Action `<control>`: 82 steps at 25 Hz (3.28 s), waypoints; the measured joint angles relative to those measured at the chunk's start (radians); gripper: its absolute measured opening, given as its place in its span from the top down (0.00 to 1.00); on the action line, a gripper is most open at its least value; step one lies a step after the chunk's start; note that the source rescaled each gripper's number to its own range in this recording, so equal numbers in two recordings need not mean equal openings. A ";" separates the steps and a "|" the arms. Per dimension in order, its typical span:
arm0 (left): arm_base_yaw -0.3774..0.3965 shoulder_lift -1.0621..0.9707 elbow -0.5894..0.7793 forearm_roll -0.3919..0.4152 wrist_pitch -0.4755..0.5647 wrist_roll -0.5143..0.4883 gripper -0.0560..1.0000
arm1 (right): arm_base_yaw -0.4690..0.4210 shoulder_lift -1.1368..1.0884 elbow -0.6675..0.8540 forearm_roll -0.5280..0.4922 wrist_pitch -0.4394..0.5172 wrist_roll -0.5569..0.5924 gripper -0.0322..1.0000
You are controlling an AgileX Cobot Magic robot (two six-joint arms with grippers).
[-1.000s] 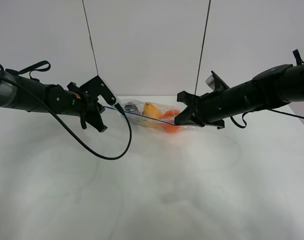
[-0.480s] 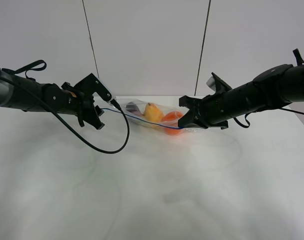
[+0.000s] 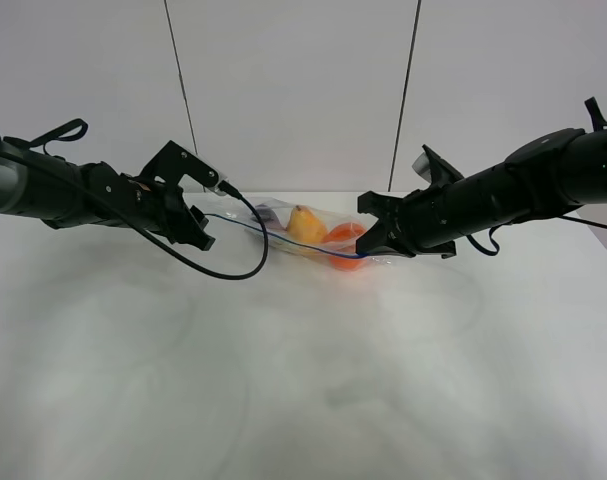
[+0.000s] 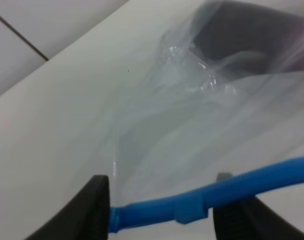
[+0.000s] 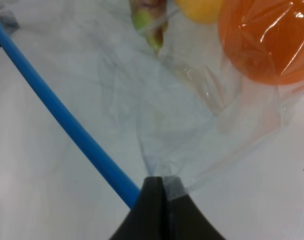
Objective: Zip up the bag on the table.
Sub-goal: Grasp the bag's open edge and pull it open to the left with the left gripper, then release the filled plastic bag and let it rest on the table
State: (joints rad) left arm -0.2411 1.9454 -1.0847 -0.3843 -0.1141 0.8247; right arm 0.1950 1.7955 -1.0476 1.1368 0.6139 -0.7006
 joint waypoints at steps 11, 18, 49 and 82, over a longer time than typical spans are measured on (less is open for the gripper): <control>0.029 0.000 0.000 -0.206 0.070 -0.004 0.32 | 0.000 0.000 0.000 -0.017 0.000 0.000 0.97; 0.146 0.000 0.000 -0.255 0.202 -0.017 0.32 | 0.000 0.000 0.002 -0.020 0.000 0.000 0.97; 0.443 -0.227 -0.031 -0.267 0.587 -0.166 0.32 | 0.000 0.000 0.002 -0.038 -0.004 0.000 0.97; 0.394 -0.763 0.100 -0.259 0.593 -0.042 0.32 | 0.000 0.000 0.002 -0.049 0.003 0.000 0.97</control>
State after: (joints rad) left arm 0.1525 1.1822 -0.9846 -0.6433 0.4791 0.7828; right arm 0.1950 1.7955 -1.0457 1.0879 0.6167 -0.7006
